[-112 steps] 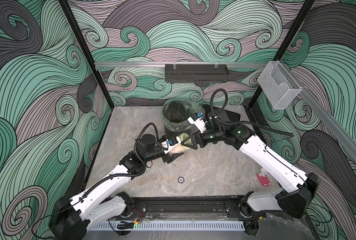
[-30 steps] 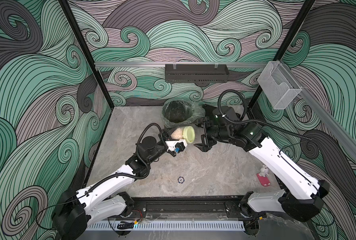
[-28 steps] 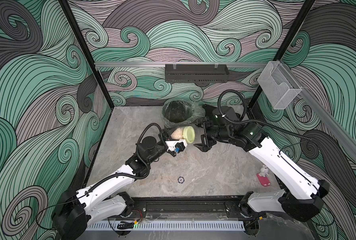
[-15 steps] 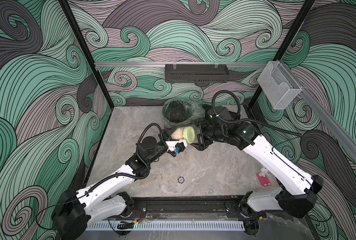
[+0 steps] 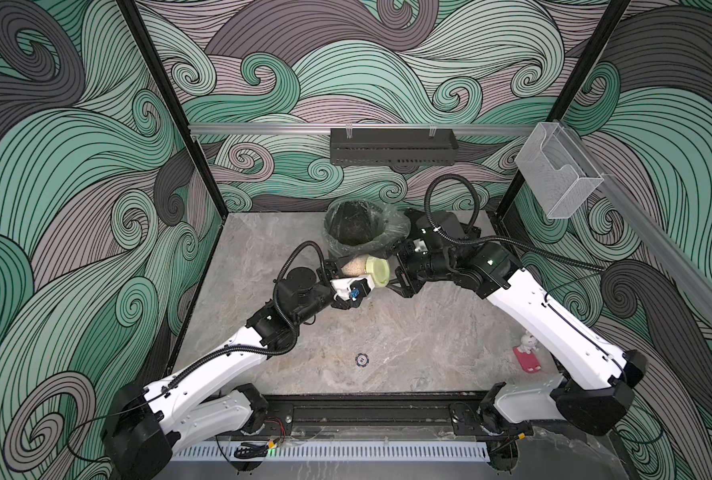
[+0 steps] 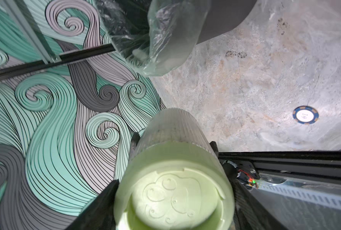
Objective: Empty expired oatmeal from jars
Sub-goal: Unscrew the lid from the jar.
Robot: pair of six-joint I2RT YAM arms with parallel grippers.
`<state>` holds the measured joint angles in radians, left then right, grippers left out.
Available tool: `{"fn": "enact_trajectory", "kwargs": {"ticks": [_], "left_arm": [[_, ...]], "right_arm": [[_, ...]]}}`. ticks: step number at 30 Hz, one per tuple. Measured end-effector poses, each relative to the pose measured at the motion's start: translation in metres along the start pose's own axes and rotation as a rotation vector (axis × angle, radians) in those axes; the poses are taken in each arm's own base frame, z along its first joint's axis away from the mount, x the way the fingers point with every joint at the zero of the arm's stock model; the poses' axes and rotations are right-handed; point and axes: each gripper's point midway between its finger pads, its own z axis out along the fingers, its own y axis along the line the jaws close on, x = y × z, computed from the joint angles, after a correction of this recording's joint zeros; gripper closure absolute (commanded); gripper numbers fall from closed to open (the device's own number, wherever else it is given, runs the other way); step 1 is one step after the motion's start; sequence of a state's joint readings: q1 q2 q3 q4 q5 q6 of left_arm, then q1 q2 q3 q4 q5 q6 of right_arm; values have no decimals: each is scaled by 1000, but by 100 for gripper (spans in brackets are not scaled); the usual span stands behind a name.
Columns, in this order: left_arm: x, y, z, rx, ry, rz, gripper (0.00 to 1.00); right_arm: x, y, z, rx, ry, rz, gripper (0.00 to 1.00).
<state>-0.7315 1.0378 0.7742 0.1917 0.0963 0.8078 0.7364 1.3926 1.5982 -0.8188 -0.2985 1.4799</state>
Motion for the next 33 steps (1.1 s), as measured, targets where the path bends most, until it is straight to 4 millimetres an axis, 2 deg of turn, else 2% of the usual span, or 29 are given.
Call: {"fn": "enact_trajectory", "kwargs": {"ticks": [8,17,33], "left_arm": [[-8,1,-3,66,-5,-76,98],[-5,-12,-6,149,-1,-154,98],[4,-27,-8,224,33,-195,99]], "right_arm": [[5,7,-7,-19,59,-430,54],[11,-1,-6,-24,110,-913,62],[17,-17,3,-96,156,-1767,63]]}}
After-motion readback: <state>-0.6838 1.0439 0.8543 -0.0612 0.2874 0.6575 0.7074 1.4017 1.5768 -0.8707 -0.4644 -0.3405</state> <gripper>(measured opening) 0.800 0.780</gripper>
